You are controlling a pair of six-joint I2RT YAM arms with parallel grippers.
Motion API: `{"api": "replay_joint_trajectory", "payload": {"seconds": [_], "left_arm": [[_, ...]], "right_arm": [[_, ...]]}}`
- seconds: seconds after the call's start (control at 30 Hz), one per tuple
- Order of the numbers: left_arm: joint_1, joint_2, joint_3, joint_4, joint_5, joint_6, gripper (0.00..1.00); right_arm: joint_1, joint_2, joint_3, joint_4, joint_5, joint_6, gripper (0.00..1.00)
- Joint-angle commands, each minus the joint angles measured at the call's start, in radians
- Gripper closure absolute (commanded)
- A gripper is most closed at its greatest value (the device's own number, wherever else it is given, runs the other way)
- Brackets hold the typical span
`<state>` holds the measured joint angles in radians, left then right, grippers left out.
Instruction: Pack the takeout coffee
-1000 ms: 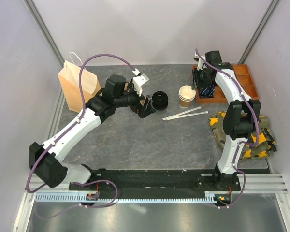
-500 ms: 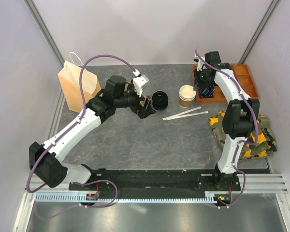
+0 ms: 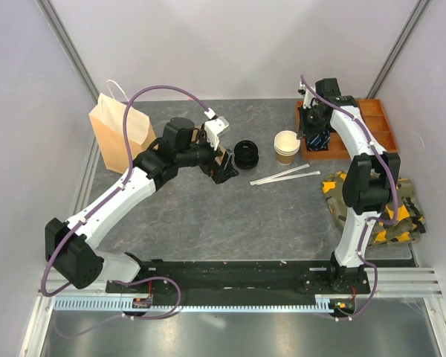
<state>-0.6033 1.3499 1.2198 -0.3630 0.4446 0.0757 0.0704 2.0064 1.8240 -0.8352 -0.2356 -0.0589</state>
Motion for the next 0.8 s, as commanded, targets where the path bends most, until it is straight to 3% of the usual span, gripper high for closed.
{"api": "replay_joint_trajectory", "payload": {"seconds": [0.0, 0.2, 0.43, 0.57, 0.77], "left_arm": [[0.000, 0.017, 0.026, 0.045, -0.001, -0.034, 0.00], [0.000, 0.084, 0.075, 0.070, 0.014, -0.125, 0.00], [0.000, 0.234, 0.158, 0.154, 0.013, -0.373, 0.00], [0.000, 0.345, 0.224, 0.215, 0.043, -0.479, 0.13], [0.000, 0.480, 0.274, 0.294, 0.071, -0.669, 0.16]], "right_arm": [[0.005, -0.081, 0.029, -0.001, -0.036, 0.008, 1.00], [-0.001, -0.100, 0.009, -0.008, -0.091, 0.008, 1.00], [-0.041, -0.101, -0.049, -0.015, -0.203, 0.021, 1.00], [-0.049, -0.103, -0.086, -0.015, -0.248, 0.018, 1.00], [-0.049, -0.101, -0.095, -0.012, -0.294, 0.028, 1.00]]}}
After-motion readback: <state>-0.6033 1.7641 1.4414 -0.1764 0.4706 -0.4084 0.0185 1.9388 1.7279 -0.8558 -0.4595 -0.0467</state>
